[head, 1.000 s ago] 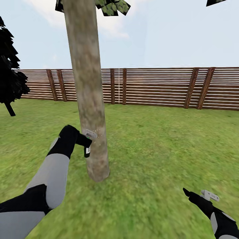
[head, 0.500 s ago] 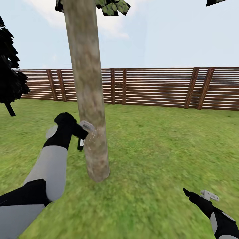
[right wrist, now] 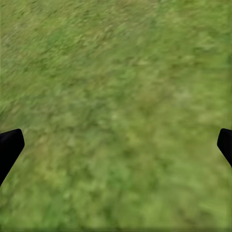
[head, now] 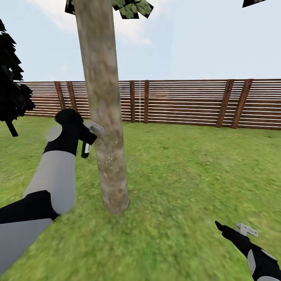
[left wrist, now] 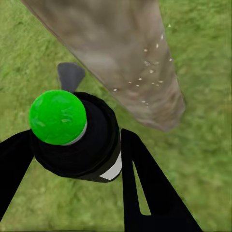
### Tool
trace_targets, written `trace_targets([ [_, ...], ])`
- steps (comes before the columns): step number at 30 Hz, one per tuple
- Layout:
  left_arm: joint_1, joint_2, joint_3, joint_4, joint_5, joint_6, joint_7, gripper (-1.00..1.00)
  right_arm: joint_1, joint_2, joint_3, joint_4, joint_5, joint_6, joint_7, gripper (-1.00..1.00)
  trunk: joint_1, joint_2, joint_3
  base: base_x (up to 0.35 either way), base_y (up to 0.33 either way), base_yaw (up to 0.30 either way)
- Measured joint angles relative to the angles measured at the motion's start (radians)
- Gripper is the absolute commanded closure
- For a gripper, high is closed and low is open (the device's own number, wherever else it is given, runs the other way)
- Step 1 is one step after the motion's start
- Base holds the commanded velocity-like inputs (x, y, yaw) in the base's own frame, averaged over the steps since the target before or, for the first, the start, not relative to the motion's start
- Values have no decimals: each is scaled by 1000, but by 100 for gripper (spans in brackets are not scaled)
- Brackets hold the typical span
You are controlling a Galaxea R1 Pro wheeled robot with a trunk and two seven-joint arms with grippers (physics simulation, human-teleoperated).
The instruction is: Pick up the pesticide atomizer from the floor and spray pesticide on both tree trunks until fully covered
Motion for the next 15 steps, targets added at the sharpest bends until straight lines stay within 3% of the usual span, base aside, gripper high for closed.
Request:
trace_targets([
  [8,-87,9,1,2,-6,2,0,100,0,0,0,0,0,0,0,-100,0,0,0,0,0,0],
  [15,-118,16,3,1,-8,2,0,100,0,0,0,0,0,-1,0,-100,0,0,0,0,0,0],
])
